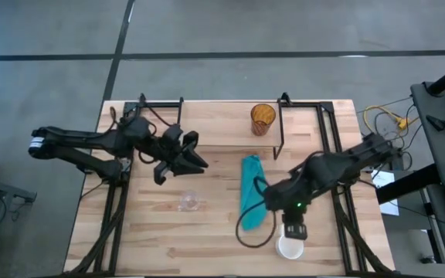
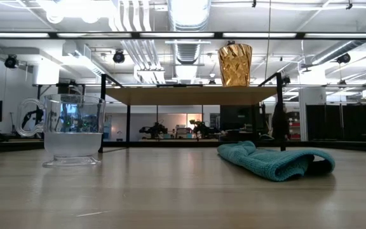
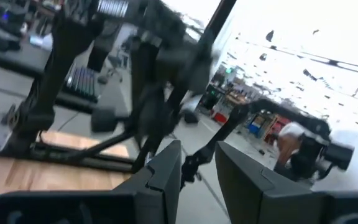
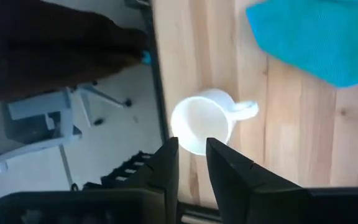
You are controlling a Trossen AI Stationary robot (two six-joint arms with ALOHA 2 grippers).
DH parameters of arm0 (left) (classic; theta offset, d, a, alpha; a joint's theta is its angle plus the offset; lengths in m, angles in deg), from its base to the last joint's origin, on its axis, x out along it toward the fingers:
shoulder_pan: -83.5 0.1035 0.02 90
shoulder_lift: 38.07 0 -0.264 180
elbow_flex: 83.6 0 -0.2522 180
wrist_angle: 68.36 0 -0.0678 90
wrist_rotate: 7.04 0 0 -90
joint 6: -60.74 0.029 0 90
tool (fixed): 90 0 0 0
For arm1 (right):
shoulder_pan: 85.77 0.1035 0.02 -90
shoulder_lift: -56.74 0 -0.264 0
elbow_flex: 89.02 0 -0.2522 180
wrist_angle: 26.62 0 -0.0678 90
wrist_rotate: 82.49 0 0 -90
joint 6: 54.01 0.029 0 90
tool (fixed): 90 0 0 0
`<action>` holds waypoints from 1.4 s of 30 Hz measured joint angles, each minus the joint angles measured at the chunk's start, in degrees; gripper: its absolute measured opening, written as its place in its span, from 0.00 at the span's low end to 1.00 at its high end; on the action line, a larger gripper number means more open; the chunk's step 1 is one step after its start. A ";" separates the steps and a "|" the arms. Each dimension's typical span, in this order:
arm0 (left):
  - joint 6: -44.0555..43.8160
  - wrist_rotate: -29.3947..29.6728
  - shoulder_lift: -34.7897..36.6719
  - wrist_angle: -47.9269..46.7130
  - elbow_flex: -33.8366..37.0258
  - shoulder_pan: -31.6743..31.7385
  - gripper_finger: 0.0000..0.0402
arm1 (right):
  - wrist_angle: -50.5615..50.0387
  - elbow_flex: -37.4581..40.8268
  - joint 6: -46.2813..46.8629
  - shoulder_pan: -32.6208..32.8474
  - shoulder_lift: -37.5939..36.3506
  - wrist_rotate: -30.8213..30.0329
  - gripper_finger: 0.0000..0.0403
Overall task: Stack small to large cups/mugs on shelf
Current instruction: Put the white mug on the shelf
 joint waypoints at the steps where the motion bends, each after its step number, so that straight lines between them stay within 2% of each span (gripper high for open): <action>1: 0.02 -0.04 0.44 -0.06 -0.26 0.00 0.21 | -0.14 0.53 0.12 0.17 0.75 0.40 0.21; 9: 4.27 -0.21 4.89 -0.96 0.08 0.00 0.21 | -4.38 5.05 -0.56 0.99 3.65 1.27 0.33; 13: 4.56 -0.21 6.91 -2.71 -0.06 0.00 0.21 | -3.83 7.74 7.83 1.05 3.73 1.28 0.36; 19: 4.63 -1.47 9.88 -6.82 0.23 0.04 0.21 | -1.63 10.96 17.94 2.28 3.69 0.90 0.36; 24: 4.62 -6.78 12.42 -7.30 0.23 0.04 0.21 | 7.51 13.47 22.96 3.51 3.72 0.68 0.34; 27: 5.86 -7.70 14.01 -7.33 0.23 0.04 0.21 | 10.30 13.54 25.09 4.68 4.70 0.04 0.33; 42: 7.45 -7.66 16.55 -8.28 0.15 0.04 0.21 | 4.95 13.58 27.79 11.45 10.87 -3.70 0.34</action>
